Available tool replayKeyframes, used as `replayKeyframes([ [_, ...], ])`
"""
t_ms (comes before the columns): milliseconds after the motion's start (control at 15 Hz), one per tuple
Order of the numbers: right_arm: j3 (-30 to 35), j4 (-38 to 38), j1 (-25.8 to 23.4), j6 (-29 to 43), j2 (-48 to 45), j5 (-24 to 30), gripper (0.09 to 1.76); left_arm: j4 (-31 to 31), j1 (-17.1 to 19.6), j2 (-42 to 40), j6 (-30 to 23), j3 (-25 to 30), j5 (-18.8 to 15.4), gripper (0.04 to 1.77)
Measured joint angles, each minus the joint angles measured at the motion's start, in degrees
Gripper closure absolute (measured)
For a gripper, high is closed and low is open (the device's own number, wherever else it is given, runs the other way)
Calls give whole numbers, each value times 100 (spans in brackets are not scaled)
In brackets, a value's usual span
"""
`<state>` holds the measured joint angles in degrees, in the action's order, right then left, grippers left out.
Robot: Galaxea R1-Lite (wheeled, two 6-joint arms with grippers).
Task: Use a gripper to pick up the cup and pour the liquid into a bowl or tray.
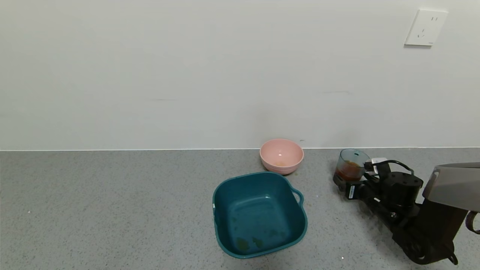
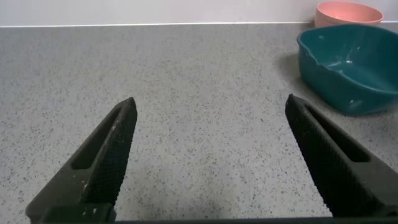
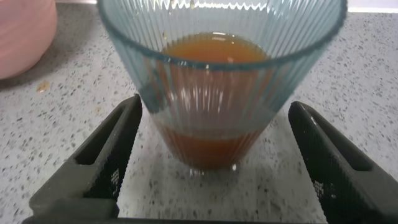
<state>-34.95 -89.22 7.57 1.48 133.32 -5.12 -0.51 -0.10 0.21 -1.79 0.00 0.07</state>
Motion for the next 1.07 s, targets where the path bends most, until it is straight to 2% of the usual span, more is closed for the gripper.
replayKeyframes([
  [867, -440, 2, 2, 1, 185, 16, 14, 0, 0, 0, 0, 0, 2, 9],
  [1000, -449, 4, 13, 1, 185, 16, 45, 0, 0, 0, 0, 0, -2, 9],
  [1067, -449, 4, 17, 1, 183, 17, 50, 0, 0, 0, -2, 0, 0, 9],
])
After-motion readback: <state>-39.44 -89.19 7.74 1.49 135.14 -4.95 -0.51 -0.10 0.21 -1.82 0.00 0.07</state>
